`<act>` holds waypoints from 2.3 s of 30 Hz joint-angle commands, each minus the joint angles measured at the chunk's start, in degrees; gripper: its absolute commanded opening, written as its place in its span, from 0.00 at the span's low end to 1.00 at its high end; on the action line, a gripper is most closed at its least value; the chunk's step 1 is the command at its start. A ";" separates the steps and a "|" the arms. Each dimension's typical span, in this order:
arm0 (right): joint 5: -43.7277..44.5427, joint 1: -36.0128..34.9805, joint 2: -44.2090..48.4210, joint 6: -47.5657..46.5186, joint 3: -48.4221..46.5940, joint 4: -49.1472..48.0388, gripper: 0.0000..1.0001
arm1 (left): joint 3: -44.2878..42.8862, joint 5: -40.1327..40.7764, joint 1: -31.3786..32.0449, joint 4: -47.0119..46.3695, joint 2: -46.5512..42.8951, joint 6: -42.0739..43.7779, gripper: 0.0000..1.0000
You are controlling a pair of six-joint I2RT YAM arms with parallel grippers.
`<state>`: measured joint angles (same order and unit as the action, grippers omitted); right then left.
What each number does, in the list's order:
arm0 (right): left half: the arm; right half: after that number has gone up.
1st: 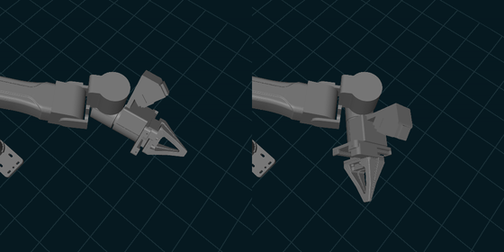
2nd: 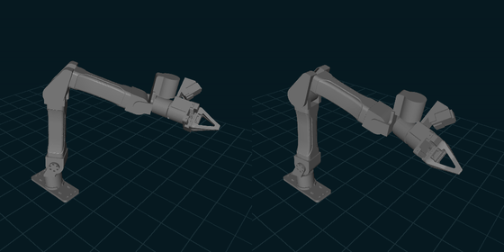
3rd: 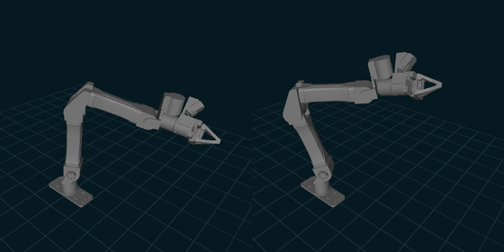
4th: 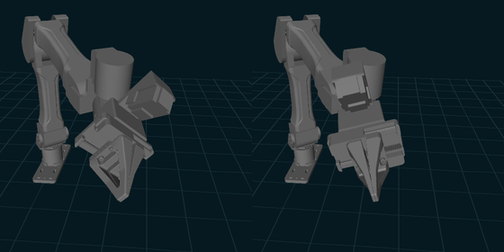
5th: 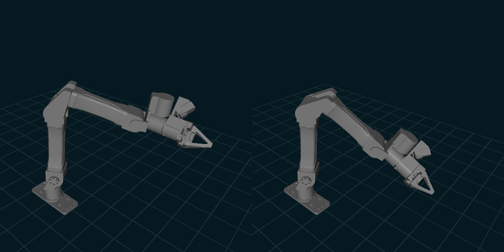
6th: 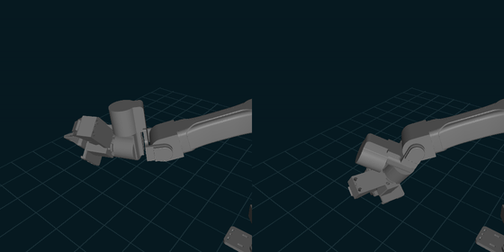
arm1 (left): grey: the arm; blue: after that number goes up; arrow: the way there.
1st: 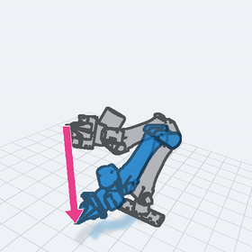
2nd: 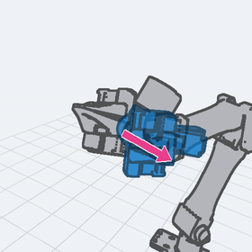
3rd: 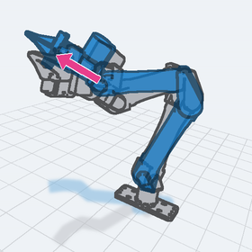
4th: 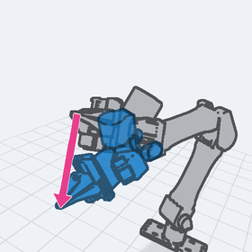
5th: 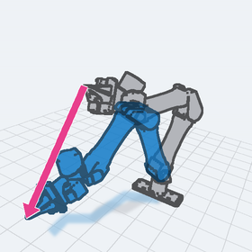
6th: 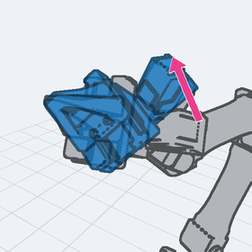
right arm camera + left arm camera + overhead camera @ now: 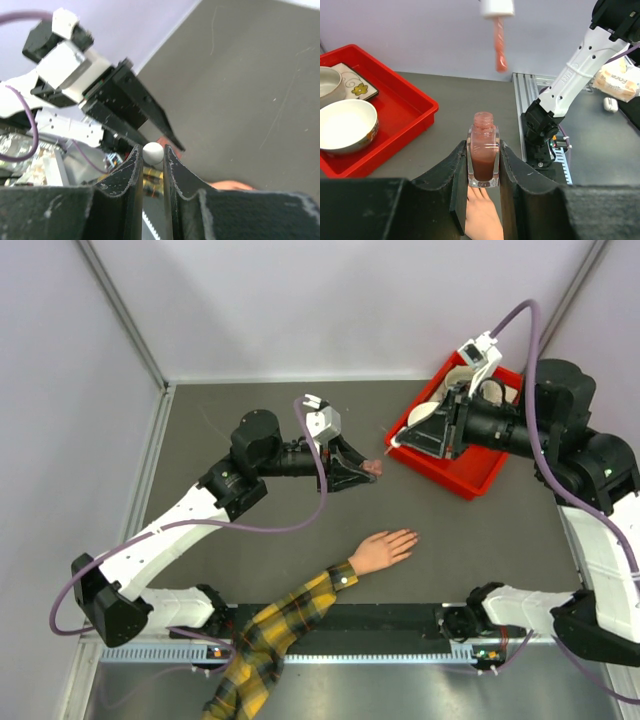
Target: Paint the nails
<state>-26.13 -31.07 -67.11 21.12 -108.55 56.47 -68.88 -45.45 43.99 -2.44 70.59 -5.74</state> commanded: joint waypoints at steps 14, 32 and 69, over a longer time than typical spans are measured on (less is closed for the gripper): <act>1.96 -2.86 2.07 1.28 5.54 -2.23 0.00 | -2.04 0.45 0.22 -1.34 -0.89 0.99 0.00; 4.33 -2.86 1.11 1.29 5.54 -3.21 0.00 | -3.19 -0.51 0.22 -0.20 0.16 1.43 0.00; 1.96 -2.86 2.34 2.25 8.97 -4.96 0.00 | -3.45 0.01 0.22 -0.90 0.34 0.73 0.00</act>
<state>-23.51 -33.28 -65.93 22.81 -99.70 54.02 -69.65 -45.34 43.99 -1.08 71.16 -4.78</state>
